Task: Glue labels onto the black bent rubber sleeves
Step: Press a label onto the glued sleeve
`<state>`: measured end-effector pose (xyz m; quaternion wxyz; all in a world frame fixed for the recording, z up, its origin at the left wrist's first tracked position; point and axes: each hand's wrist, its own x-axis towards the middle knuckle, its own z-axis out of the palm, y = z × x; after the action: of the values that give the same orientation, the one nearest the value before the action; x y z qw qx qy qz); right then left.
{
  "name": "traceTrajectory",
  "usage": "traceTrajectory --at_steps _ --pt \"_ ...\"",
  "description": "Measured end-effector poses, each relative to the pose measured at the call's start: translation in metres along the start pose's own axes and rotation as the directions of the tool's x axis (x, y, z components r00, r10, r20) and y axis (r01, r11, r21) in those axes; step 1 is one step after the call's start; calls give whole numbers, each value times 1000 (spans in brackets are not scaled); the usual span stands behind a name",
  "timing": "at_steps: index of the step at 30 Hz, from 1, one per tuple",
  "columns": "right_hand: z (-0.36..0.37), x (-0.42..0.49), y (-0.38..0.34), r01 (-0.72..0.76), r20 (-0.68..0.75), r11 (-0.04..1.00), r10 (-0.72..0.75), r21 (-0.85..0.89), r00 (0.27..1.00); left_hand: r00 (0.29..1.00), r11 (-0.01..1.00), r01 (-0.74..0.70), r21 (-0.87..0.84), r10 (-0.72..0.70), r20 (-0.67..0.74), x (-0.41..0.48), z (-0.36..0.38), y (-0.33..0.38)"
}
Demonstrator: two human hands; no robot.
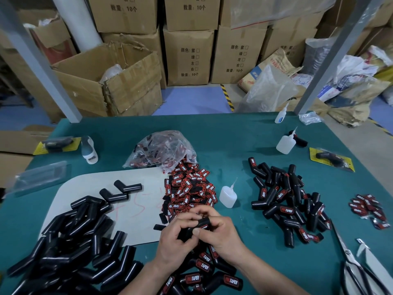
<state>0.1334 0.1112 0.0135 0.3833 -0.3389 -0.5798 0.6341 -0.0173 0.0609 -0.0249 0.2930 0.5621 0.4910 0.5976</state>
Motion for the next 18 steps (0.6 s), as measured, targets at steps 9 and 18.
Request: traceTrajectory --at_steps 9,18 --pt "-1 2 -2 -23 37 999 21 32 999 1000 999 10 -35 -11 -9 2 0 3" --pt "-22 15 1 -48 51 999 48 1 998 980 965 167 -203 -186 -76 6 0 5"
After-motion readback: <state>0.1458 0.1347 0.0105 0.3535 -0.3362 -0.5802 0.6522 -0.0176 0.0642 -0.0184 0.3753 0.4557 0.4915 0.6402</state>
